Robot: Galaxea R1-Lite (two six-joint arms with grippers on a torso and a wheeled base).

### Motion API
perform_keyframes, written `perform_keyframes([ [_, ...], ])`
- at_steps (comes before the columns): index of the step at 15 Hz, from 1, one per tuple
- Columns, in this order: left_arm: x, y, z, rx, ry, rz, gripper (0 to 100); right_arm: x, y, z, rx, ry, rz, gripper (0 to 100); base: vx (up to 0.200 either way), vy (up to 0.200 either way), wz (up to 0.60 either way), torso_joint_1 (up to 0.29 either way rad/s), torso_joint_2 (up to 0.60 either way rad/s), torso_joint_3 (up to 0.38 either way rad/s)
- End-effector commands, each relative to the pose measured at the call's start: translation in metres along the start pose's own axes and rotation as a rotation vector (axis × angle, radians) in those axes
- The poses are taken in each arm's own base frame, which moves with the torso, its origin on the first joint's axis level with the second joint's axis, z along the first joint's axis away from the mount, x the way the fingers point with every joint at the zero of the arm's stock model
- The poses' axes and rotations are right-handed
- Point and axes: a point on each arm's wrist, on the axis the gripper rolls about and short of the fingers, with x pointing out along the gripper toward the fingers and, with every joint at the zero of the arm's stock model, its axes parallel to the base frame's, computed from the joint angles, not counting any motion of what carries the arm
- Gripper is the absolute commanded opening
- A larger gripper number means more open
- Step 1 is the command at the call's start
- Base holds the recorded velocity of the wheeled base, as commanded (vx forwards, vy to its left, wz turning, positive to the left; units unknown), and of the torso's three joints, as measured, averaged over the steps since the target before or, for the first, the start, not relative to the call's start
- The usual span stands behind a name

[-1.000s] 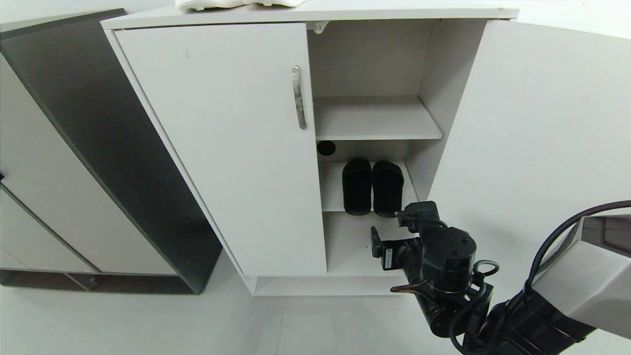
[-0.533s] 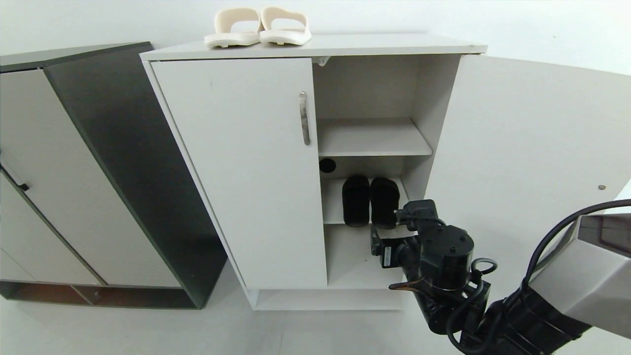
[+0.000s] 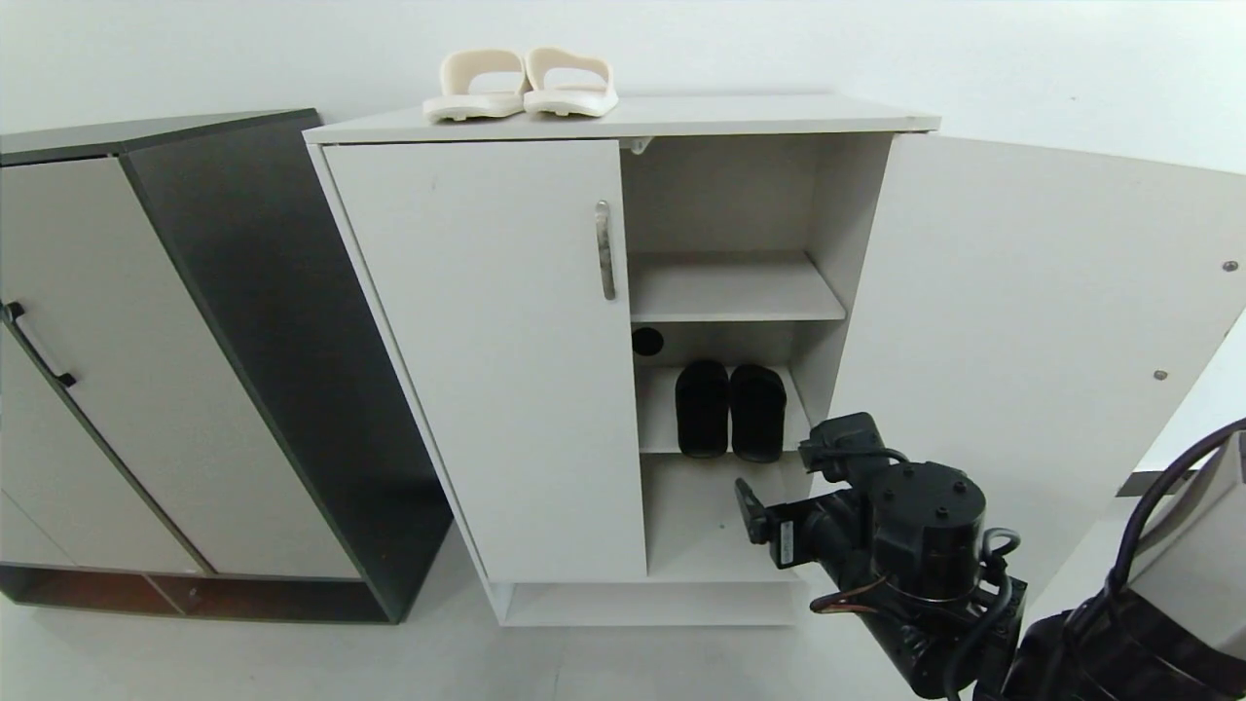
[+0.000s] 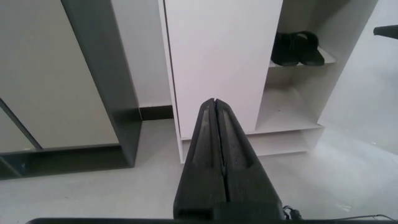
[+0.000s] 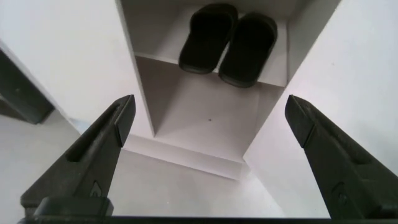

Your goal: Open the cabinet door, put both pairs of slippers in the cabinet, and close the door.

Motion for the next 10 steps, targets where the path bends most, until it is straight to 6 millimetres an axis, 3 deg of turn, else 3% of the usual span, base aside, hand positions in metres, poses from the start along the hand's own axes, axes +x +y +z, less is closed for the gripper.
perform_keyframes([
  [1, 0.0001, 0.0000, 0.0001, -0.001, 0.001, 0.000, 0, -0.0047, -0.0023, 0.0019, 0.002, -0.003, 0.015, 100, 0.000, 0.000, 0.00, 0.000, 0.00, 0.000],
  [5, 0.0001, 0.0000, 0.0001, -0.001, 0.001, 0.000, 0, -0.0049, -0.0024, 0.0015, 0.002, -0.006, 0.017, 100, 0.000, 0.000, 0.00, 0.000, 0.00, 0.000],
  [10, 0.0001, 0.0000, 0.0001, 0.000, 0.001, -0.001, 0, -0.0043, -0.0021, 0.0001, 0.001, -0.002, 0.015, 100, 0.000, 0.200, 0.00, 0.007, 0.00, 0.004],
])
